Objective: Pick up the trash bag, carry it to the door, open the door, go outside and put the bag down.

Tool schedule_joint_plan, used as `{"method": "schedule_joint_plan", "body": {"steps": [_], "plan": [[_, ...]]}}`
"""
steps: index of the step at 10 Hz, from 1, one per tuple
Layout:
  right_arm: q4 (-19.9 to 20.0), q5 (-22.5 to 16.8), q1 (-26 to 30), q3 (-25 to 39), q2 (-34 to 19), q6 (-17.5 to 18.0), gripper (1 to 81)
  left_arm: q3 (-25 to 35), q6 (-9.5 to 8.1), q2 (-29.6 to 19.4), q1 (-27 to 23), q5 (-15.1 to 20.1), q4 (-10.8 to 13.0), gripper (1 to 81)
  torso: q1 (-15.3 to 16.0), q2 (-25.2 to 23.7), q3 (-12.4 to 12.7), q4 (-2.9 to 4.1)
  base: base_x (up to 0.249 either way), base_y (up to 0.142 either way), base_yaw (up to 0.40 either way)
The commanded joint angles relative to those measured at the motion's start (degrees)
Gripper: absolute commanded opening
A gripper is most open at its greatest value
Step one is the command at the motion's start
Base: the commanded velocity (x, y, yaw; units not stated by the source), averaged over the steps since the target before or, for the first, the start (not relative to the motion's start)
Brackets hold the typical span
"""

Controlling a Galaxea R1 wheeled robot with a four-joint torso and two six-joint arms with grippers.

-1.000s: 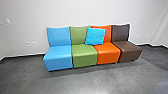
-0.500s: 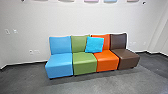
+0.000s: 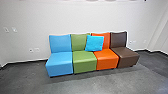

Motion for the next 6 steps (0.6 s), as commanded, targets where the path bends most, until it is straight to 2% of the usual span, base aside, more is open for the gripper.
{"method": "schedule_joint_plan", "body": {"steps": [1, 2, 3, 4, 6], "plan": [[0.7, -2.7, 2.8, 0.2, -2.1, -0.3, 81.1, 0.3, 4.12, -3.2, 0.6, -0.4, -1.4, 1.0, -3.5, 5.5, 0.0, 0.0, 0.0, 0.0, 0.0], [0.4, -2.7, 1.9, -0.2, -1.8, -0.3, 81.1, 0.4, 5.09, -2.7, 3.0, -1.6, -1.3, 1.0, -5.0, 7.8, 0.0, 0.0, 0.0, 0.0, 0.0], [-0.1, -2.6, 1.0, -2.0, -0.5, -0.3, 81.1, 0.4, 6.41, -1.6, 5.4, -5.0, -1.3, 1.0, -6.4, 9.9, 0.0, 0.0, 0.0, 0.0, 0.0], [-0.9, -2.1, -0.1, -4.6, 1.4, -0.3, 81.1, 0.1, 6.49, 0.1, 7.6, -8.2, -0.9, 1.0, -7.7, 12.0, 0.0, 0.0, 0.0, 0.0, 0.0], [-1.4, -1.1, -1.9, -8.1, 4.0, -0.4, 81.1, 0.0, 6.49, 2.4, 9.9, -9.8, -0.9, 1.0, -10.4, 16.2, 5.1, 0.0, 0.0, 0.0, 0.0]]}}
